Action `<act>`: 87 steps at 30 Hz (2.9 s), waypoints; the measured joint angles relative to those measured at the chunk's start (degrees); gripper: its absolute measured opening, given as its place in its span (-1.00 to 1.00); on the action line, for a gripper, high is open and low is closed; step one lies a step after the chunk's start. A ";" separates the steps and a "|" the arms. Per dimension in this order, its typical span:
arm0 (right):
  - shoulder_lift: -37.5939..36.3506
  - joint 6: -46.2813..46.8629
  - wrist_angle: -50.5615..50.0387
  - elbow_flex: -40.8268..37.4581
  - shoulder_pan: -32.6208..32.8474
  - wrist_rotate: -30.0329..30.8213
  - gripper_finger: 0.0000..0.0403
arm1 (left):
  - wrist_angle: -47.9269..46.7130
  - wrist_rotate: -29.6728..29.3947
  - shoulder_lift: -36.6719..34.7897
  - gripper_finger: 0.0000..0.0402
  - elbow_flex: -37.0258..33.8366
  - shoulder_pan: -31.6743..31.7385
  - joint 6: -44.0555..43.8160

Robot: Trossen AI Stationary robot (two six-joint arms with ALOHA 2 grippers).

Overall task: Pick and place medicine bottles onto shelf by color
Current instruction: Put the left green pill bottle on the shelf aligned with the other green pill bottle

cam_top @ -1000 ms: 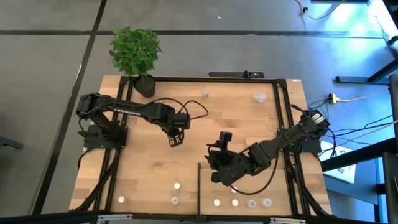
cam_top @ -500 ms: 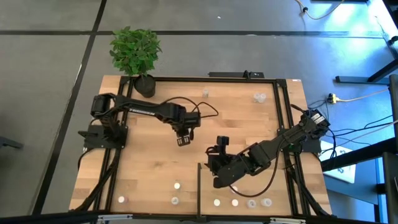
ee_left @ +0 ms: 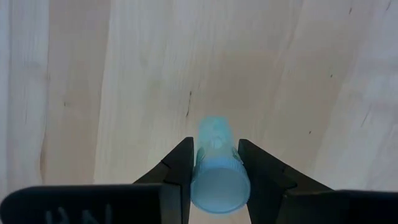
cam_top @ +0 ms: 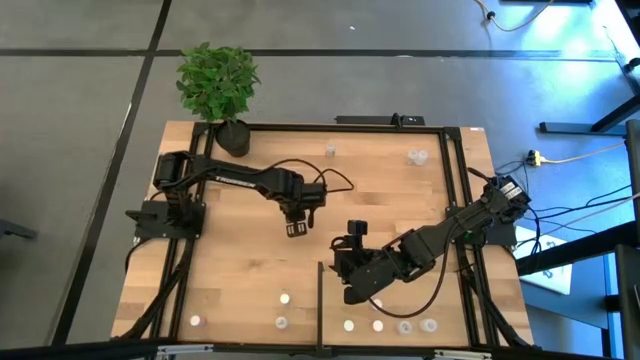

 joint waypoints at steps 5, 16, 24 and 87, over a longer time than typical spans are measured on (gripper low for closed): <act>0.00 0.00 0.00 0.00 0.00 0.00 0.04 | 0.00 0.02 0.00 -0.53 0.00 -1.51 -0.89; 0.00 0.00 -0.02 0.00 0.00 0.02 0.05 | 0.05 0.04 1.14 -0.53 0.02 -2.78 -1.62; -0.02 0.00 0.98 0.00 0.00 0.03 0.05 | 0.89 0.68 3.27 -0.53 -0.04 -3.10 -2.19; -0.02 0.00 5.14 0.00 0.02 -0.90 0.04 | -4.55 -7.58 -18.37 0.33 0.13 -5.60 -5.66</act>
